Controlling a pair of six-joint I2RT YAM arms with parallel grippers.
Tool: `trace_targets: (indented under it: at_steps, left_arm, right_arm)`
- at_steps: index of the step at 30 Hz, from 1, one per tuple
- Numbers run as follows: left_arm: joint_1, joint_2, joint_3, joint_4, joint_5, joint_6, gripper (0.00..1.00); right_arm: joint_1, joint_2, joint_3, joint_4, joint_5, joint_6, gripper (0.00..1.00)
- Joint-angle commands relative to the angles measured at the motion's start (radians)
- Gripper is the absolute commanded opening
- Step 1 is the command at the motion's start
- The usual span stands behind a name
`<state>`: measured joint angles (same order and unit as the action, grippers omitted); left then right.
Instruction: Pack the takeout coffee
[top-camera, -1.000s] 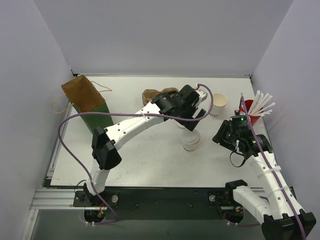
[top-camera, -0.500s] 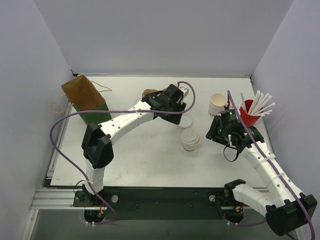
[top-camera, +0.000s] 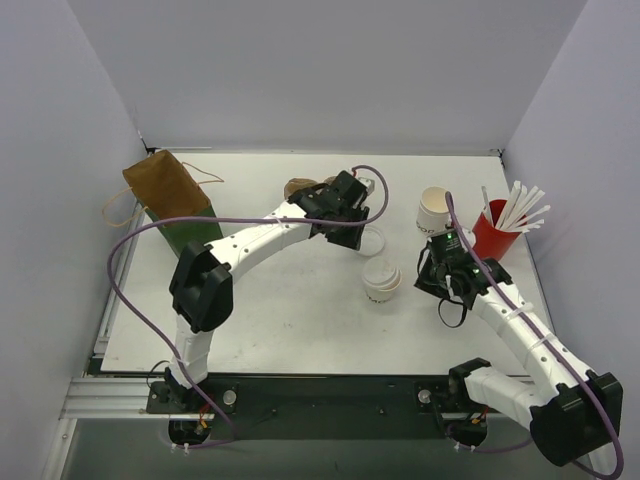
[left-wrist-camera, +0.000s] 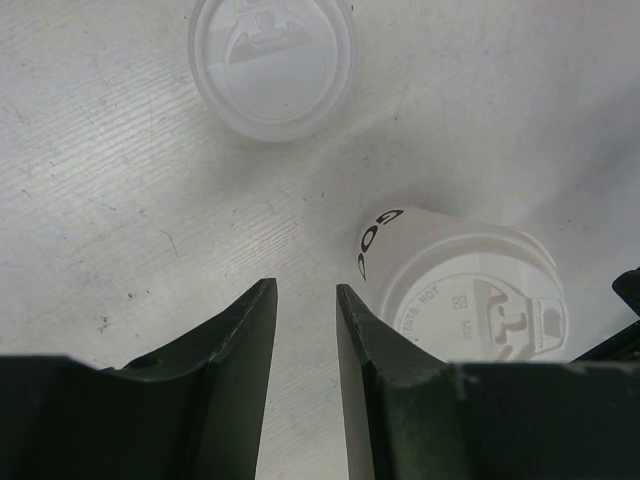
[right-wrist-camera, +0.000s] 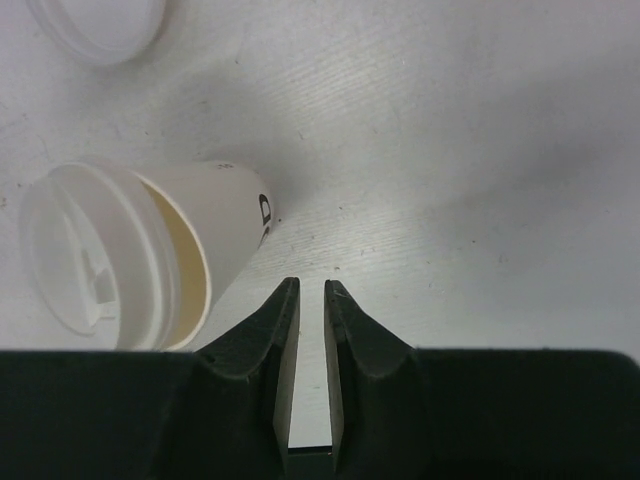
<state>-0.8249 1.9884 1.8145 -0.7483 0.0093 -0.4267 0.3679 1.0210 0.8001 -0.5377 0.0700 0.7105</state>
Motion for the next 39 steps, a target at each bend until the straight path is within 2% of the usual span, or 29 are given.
trace_targets:
  at_steps: [1,9,16,39]
  left_arm:
    - [-0.016,0.033,0.032,0.035,0.017,-0.021,0.4]
    - [-0.034,0.059,0.037,0.032,0.012,-0.029,0.39]
    - [-0.042,0.073,0.049,0.029,0.015,-0.029,0.39]
    - [-0.075,0.069,0.086,0.007,0.031,-0.026,0.39]
  right_arm:
    - [0.002,-0.015,-0.061,0.067,-0.009,0.059,0.12]
    - [0.0,0.001,-0.159,0.18,-0.062,0.127,0.08]
    - [0.0,0.028,-0.182,0.243,-0.101,0.141,0.07]
    - [0.003,0.071,-0.211,0.309,-0.133,0.159,0.06]
